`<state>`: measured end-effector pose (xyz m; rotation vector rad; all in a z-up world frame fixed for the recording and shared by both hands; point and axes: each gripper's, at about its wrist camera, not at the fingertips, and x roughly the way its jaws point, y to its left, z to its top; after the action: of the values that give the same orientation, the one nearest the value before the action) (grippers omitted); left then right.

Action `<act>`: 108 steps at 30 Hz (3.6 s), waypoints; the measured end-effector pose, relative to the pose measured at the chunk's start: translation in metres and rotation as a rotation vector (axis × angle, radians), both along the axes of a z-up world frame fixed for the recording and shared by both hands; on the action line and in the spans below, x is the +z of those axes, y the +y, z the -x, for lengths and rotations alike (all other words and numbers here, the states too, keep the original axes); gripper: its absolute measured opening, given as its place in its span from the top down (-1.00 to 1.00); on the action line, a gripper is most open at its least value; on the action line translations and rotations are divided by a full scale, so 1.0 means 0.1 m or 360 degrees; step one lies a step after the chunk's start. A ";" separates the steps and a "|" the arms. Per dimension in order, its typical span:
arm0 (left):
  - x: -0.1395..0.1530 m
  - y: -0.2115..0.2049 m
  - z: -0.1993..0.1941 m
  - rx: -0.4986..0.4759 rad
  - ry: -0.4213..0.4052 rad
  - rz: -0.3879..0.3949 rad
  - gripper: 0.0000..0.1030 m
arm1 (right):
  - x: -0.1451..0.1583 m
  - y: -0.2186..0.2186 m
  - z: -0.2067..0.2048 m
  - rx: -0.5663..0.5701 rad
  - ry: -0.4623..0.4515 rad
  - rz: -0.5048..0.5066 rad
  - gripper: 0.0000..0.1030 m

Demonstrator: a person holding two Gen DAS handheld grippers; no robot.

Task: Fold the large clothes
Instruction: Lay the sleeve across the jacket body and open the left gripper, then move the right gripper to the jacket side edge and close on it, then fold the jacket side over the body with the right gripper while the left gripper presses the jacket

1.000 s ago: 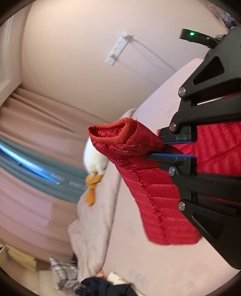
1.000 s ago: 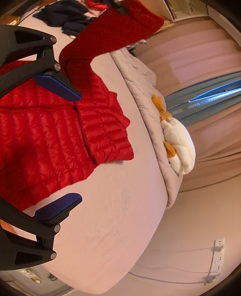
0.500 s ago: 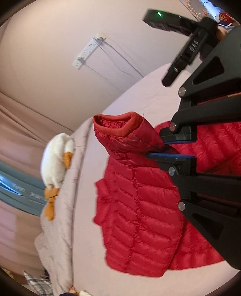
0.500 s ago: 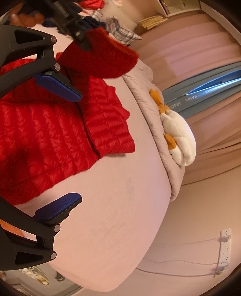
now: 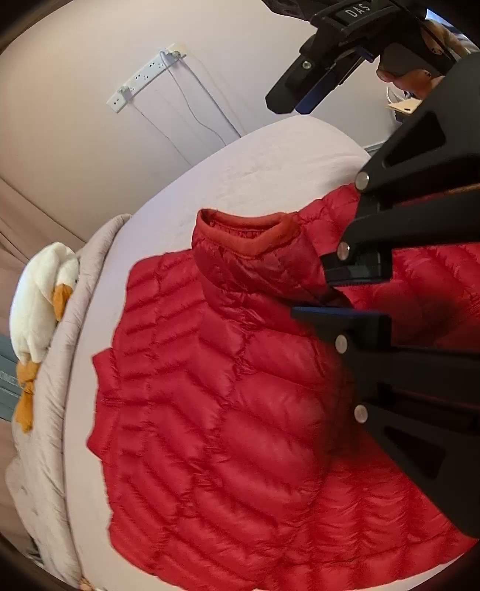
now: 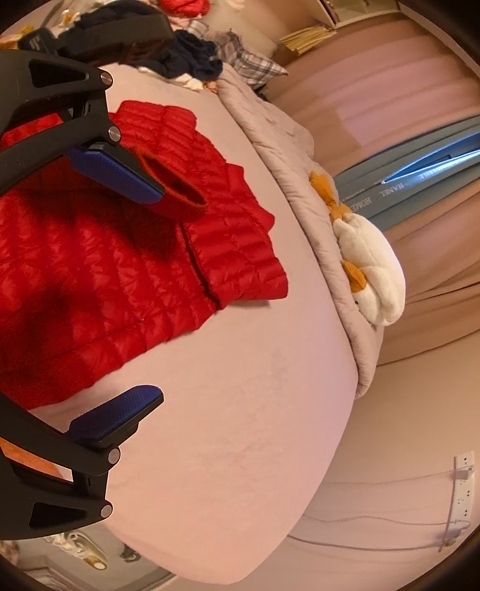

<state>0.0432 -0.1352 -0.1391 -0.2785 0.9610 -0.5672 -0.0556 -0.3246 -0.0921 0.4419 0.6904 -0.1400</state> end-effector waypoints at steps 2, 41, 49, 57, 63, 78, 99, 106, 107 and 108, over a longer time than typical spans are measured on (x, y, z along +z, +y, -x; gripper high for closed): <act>-0.02 0.01 0.00 0.0000 0.0027 -0.0007 0.18 | -0.01 0.00 0.00 0.0003 0.0011 -0.0001 -0.93; 0.06 2.34 0.44 0.1075 0.0061 0.0098 -0.99 | -0.76 0.29 -0.80 0.0250 0.0440 -0.0098 -0.52; 0.06 2.62 0.54 0.1140 0.0061 0.0189 -0.99 | -0.71 0.57 -0.97 0.0424 0.0494 -0.0047 0.23; 0.08 2.78 0.61 0.1196 0.0045 0.0211 -0.99 | -0.39 0.73 -0.85 0.0472 0.0347 0.0146 0.66; 0.11 2.86 0.63 0.1213 0.0039 0.0220 -0.99 | 0.09 0.82 -0.79 0.0522 0.0140 0.0279 0.69; 0.31 2.66 0.46 0.1096 -0.0059 0.0146 -0.99 | 0.94 1.13 -1.01 0.0640 -0.0264 0.0528 0.74; 0.47 2.27 -0.34 0.0969 -0.0095 0.0193 -0.99 | 1.29 1.07 -1.49 0.0681 -0.0365 0.0622 0.77; 0.36 2.08 -0.72 0.0905 -0.0065 0.0166 -0.96 | 1.21 0.88 -1.60 0.0635 -0.0306 0.0601 0.78; 0.35 2.05 -0.77 0.0900 -0.0070 0.0145 -0.89 | 1.19 0.86 -1.62 0.0634 -0.0295 0.0599 0.78; 0.33 2.02 -0.84 0.0887 -0.0077 0.0118 -0.83 | 1.16 0.83 -1.63 0.0631 -0.0280 0.0597 0.78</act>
<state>0.1273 0.0670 -0.1060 -0.5735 0.7702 -0.0970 0.1073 -0.2413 0.0238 -0.0466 0.5509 0.1425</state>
